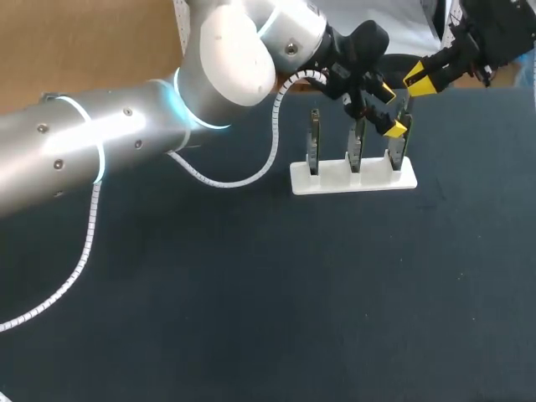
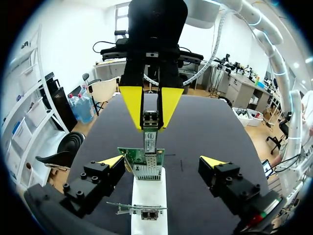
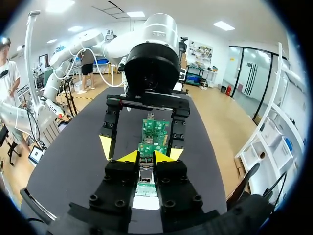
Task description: Pick up the optical module with the left hand, and insert it into the network port with the right hand.
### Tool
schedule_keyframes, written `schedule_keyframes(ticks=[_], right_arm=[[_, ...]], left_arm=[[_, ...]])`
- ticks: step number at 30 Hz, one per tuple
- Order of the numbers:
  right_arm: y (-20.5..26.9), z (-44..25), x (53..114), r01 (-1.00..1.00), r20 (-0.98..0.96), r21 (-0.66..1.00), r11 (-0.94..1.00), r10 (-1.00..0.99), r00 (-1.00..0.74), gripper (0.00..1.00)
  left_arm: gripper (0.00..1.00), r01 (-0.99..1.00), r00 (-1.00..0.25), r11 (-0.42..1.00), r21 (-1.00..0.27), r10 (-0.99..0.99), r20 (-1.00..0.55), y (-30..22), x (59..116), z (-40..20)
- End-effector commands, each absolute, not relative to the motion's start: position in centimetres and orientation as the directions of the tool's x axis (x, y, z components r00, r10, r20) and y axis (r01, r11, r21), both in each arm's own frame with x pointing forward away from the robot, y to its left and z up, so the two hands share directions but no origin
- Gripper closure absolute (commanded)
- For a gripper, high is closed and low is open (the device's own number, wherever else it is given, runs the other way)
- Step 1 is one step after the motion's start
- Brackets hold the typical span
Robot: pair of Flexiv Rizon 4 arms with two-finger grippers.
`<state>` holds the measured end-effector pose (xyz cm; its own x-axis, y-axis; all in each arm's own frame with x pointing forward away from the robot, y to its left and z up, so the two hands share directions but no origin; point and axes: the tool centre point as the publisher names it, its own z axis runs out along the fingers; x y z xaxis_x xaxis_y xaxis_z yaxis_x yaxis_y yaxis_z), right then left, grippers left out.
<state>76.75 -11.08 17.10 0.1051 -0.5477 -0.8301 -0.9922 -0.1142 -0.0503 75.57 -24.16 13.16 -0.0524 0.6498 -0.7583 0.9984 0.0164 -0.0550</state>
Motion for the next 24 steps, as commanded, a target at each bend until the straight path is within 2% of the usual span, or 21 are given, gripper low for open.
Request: schedule_keyframes(ticks=[1, 24], right_arm=[[-11.1, 17.0, 76.9, -0.993, -0.832, -0.043, -0.110, -0.546, 0.097, 1.00], [-11.1, 16.2, 76.5, -0.992, -0.811, -0.047, -0.117, -0.576, 0.106, 1.00]], left_arm=[[0.00, 0.998, -0.054, 0.015, -0.059, 0.655, -0.754, -24.3, 75.8, 13.2], [0.00, 0.998, -0.054, 0.015, -0.059, 0.655, -0.754, -24.3, 75.8, 13.2]])
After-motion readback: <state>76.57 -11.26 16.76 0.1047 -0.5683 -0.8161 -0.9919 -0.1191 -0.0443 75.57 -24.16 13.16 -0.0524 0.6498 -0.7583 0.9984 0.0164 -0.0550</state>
